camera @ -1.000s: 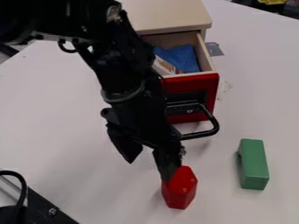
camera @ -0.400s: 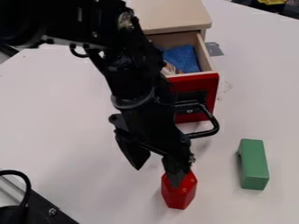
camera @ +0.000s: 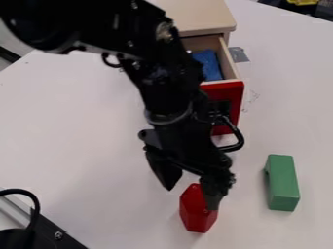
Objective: Closed the drawer
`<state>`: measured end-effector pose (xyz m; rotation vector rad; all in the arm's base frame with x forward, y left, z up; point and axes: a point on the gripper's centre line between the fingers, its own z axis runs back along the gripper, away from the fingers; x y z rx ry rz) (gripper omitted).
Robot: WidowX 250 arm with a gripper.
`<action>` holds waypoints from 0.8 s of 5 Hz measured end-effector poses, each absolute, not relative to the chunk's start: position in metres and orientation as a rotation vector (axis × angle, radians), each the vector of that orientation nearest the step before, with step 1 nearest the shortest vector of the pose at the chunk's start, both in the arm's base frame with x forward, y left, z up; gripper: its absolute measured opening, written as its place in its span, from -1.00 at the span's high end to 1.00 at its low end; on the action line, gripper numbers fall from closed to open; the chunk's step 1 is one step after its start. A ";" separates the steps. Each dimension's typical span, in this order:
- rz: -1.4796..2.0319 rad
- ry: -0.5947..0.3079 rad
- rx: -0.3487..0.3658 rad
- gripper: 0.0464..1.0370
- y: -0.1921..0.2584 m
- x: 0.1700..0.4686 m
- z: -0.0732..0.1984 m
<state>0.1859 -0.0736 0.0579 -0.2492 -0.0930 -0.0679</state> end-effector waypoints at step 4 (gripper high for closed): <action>-0.088 -0.277 -0.157 -0.92 -0.078 0.214 0.034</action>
